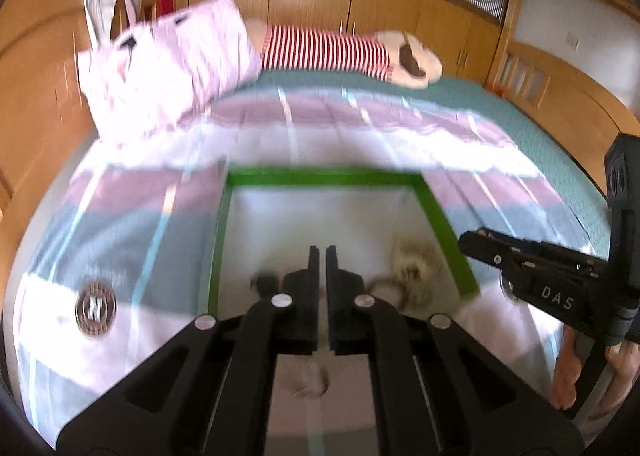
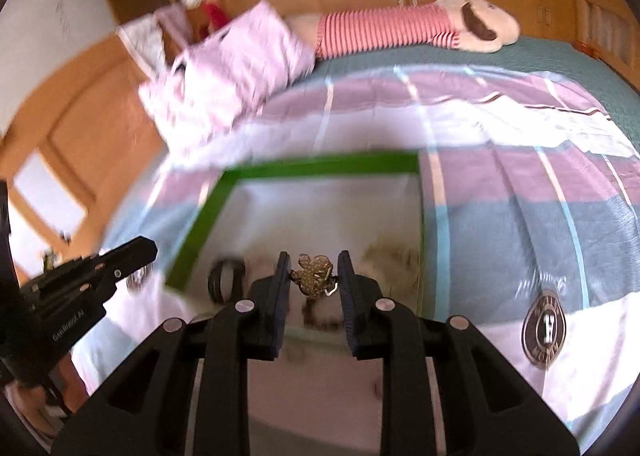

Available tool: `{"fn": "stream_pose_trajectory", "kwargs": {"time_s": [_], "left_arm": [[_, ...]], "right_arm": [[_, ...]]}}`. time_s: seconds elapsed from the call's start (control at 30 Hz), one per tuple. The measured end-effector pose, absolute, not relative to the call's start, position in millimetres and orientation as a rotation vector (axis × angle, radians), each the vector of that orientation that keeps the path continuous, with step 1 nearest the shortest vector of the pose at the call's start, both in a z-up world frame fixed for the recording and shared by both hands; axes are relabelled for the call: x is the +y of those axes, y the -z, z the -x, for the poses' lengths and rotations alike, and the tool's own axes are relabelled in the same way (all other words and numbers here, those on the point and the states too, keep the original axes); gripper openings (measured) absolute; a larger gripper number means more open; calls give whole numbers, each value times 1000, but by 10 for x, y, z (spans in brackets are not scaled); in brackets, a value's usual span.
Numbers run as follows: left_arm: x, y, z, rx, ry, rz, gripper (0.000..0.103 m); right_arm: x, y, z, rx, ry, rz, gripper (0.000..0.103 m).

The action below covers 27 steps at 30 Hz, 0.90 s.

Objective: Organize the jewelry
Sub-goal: 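Carry the bangle and brooch into the green box and open both tools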

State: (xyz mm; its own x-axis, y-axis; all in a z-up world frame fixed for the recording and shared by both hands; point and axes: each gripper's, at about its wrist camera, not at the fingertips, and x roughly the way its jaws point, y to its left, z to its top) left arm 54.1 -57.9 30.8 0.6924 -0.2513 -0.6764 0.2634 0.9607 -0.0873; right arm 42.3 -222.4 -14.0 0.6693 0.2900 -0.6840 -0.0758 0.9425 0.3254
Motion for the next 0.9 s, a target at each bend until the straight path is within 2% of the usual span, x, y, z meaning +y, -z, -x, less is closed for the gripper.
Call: {"fn": "stream_pose_trajectory", "kwargs": {"time_s": [0.07,0.23,0.37,0.47,0.57,0.6,0.63,0.7,0.83,0.87,0.9], "left_arm": [[-588,-248,-645,773,259,-23,3],[-415,123,-517,986,223,-70,3],[-133,704,-576,1256,149,-34,6],[-66,1020,-671,1346,114,-47,7],[-127,1075,-711,1323,95,-110,16],[-144,1102,-726,1331,98,-112,33],[-156,1140,-735,1348,107,-99,42],[-208,1151,-736,1342,101,-120,43],[-270,1173,-735,1339,112,-134,42],[-271,1177,-739,1336,113,-129,38],[-285,1167,-736,1332,126,-120,19]], "right_arm": [[-2254,212,-483,833,-187,-298,24],[-2160,282,-406,912,-240,-309,24],[-1937,388,-195,1017,-331,-308,24],[-1607,588,-82,1133,-380,-226,24],[-1397,824,-49,1216,-371,-143,24],[-1369,895,-50,1242,-363,-129,24],[-1332,1000,-53,1282,-355,-117,24],[-1316,1107,-49,1318,-347,-94,24],[-1265,1195,-11,1335,-328,-40,24],[-1258,1206,2,1334,-322,-28,24],[-1249,1214,7,1333,-317,-19,24]]}}
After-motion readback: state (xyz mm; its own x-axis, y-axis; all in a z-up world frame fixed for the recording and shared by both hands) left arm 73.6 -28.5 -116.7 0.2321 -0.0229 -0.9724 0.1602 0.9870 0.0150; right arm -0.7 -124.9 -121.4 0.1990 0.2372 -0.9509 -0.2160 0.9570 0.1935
